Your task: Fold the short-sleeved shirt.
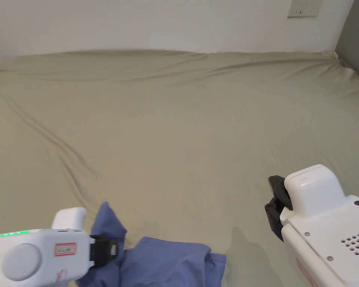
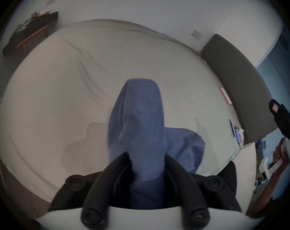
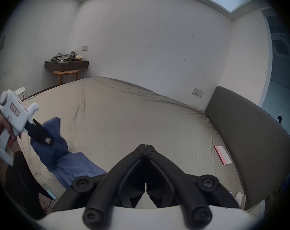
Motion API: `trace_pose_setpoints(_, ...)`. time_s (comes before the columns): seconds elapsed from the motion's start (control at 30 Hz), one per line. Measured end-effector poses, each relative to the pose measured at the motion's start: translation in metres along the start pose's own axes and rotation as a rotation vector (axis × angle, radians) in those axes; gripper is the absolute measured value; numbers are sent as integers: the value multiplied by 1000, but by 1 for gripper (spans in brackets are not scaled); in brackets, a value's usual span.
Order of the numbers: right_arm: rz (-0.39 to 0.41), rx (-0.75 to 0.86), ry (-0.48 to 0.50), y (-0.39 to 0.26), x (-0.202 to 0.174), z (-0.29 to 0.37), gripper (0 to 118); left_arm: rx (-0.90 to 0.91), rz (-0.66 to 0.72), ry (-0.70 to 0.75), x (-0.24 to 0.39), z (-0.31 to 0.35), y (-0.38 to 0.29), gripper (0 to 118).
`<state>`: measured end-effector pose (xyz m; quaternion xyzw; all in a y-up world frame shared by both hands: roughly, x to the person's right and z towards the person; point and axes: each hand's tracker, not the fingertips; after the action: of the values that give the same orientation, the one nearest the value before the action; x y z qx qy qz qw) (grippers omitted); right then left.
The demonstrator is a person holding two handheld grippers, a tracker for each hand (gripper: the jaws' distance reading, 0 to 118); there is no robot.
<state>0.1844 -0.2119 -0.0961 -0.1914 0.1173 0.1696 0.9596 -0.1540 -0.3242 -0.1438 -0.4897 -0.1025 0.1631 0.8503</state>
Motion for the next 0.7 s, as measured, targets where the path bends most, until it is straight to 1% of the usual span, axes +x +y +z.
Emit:
trace_pose_setpoints(0.13, -15, -12, -14, -6, 7, 1, 0, -75, -61, -38, 34, -47, -13, 11)
trace_pose_setpoints(0.23, -16, -26, -19, -10, 9, 0, 0, -137, -73, -48, 53, -85, -28, 11)
trace_pose_setpoints(0.27, -14, -30, -19, -11, 10, 1, 0, -176, -65, -33, 58, -98, -33, 11)
trace_pose_setpoints(0.33, -10, -33, -21, -13, 10, 2, 0, -198, -58, -2, 65, -116, -43, 12)
trace_pose_setpoints(0.4, -9, -37, -20, -14, 12, 3, 0, -183, -69, 28, 71, -123, -49, 19)
trace_pose_setpoints(0.43, -10, -38, -22, -15, 12, 3, 0, -174, -68, 29, 75, -123, -52, 28)
trace_pose_setpoints(0.5, -15, -40, -25, -15, 14, 2, 0, -162, -48, -23, 79, -119, -50, 68)
trace_pose_setpoints(0.57, -19, -44, -24, -15, 14, 1, 0, -179, 4, -206, 79, -111, -45, 109)
trace_pose_setpoints(0.6, -20, -43, -24, -16, 15, 0, 0, -185, 40, -297, 78, -107, -44, 113)
trace_pose_setpoints(0.63, -19, -43, -24, -16, 16, 0, 0, -162, 85, -350, 76, -100, -42, 113)
trace_pose_setpoints(0.7, -17, -40, -22, -15, 15, 0, 0, -86, 130, -371, 72, -85, -36, 113)
